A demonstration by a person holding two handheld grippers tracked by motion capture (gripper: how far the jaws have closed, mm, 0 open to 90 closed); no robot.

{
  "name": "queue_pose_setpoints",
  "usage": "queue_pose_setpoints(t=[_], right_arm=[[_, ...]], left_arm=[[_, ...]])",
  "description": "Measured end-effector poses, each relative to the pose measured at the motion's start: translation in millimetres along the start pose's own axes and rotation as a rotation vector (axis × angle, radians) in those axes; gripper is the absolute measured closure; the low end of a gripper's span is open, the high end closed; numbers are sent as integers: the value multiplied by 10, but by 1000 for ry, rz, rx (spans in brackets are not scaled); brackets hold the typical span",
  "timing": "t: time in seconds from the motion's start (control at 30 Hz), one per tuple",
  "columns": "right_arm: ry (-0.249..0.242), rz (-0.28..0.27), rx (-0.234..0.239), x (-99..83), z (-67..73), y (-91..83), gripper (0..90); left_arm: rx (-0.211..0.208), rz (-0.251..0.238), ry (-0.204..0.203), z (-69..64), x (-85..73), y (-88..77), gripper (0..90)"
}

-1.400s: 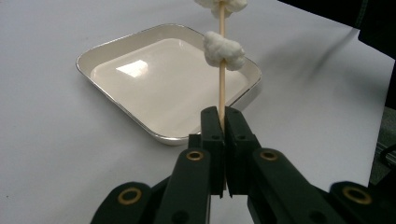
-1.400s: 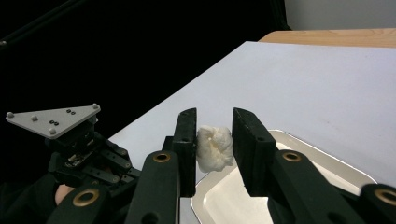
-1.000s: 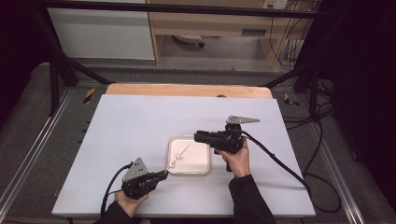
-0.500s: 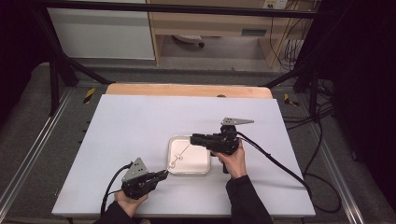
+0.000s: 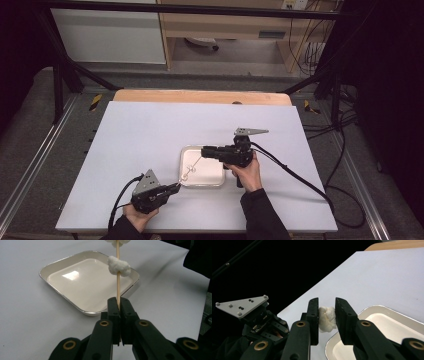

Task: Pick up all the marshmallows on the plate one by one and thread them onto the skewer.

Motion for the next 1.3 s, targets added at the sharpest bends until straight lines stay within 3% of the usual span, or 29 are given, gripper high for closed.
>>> queue_pose_setpoints(t=[0.7, 1.3], right_arm=[[8, -13, 27, -157, 59, 116, 782], [-10, -2, 6, -272, 77, 179, 797]], left_arm=[[-6, 19, -2, -8, -20, 17, 884], [-16, 36, 2, -22, -32, 32, 885]])
Point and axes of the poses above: each handheld gripper's, and its own axes: y roughly forward along the jaws, x roughly out of its top, z roughly to its left, the point moved 5 cm from there along y, roughly forward along the jaws, and after that the axes turned 11 degrees about x, right-handed, at the moved point
